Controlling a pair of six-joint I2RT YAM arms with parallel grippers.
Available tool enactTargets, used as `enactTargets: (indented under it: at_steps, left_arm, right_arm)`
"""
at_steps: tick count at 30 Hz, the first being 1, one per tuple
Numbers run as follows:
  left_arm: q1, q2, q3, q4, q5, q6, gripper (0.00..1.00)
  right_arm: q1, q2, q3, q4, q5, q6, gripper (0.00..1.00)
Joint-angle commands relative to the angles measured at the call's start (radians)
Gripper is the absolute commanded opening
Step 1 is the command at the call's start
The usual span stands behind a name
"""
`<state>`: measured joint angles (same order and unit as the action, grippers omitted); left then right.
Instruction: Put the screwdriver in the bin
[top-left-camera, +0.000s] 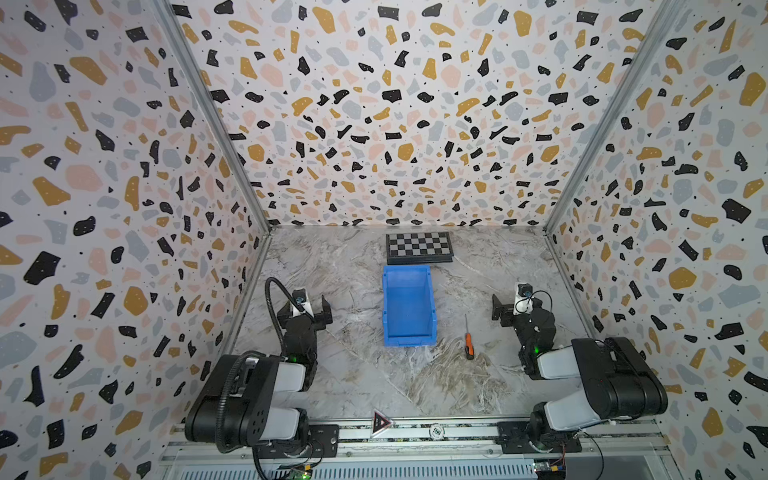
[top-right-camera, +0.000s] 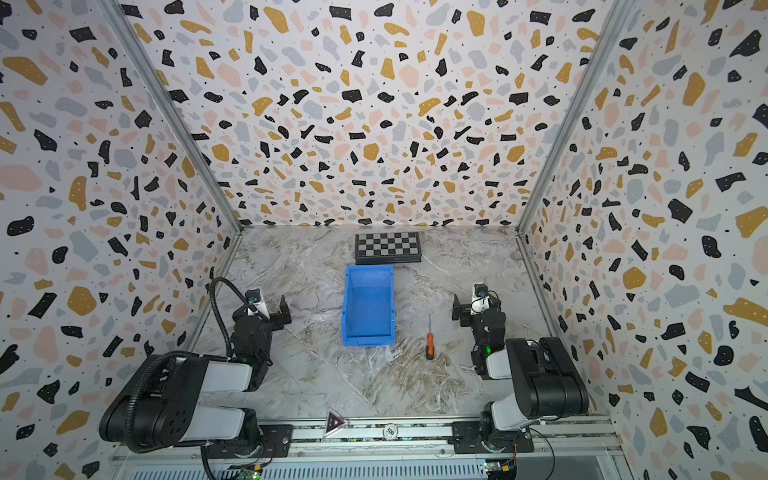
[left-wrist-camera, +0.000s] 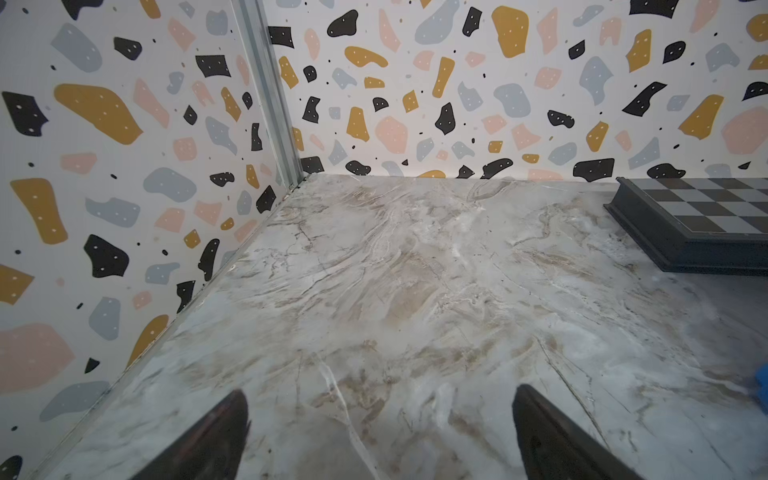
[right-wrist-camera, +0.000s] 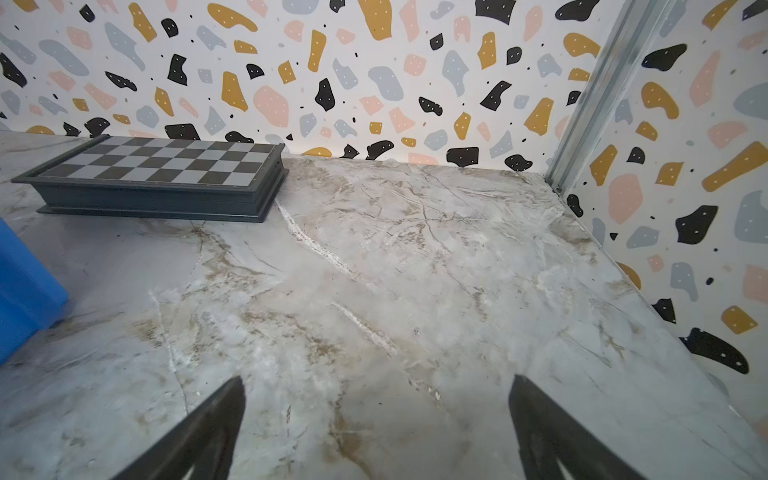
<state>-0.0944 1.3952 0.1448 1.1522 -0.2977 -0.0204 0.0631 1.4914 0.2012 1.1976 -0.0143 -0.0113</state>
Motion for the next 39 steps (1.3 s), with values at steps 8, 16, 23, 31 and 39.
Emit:
enactTargets:
  at_steps: [8, 16, 23, 31, 39]
  left_arm:
    - [0.005, -0.004, 0.022, 0.038, -0.014, -0.01, 1.0]
    - [0.005, -0.003, 0.022, 0.038, -0.027, -0.014, 1.0]
    - [0.005, -0.005, 0.021, 0.04, -0.027, -0.014, 1.0]
    - [0.005, -0.004, 0.023, 0.036, -0.032, -0.015, 1.0]
    - [0.005, -0.005, 0.022, 0.037, -0.031, -0.016, 1.0]
  right_arm:
    - [0.004, -0.005, 0.022, 0.011, 0.005, -0.011, 0.99]
    - [0.004, -0.005, 0.023, 0.011, 0.005, -0.009, 0.99]
    - [0.005, -0.004, 0.023, 0.011, 0.005, -0.008, 0.99]
    - [0.004, -0.001, 0.025, 0.007, 0.004, -0.009, 0.99]
    - [0.004, -0.003, 0.025, 0.008, 0.004, -0.012, 0.99]
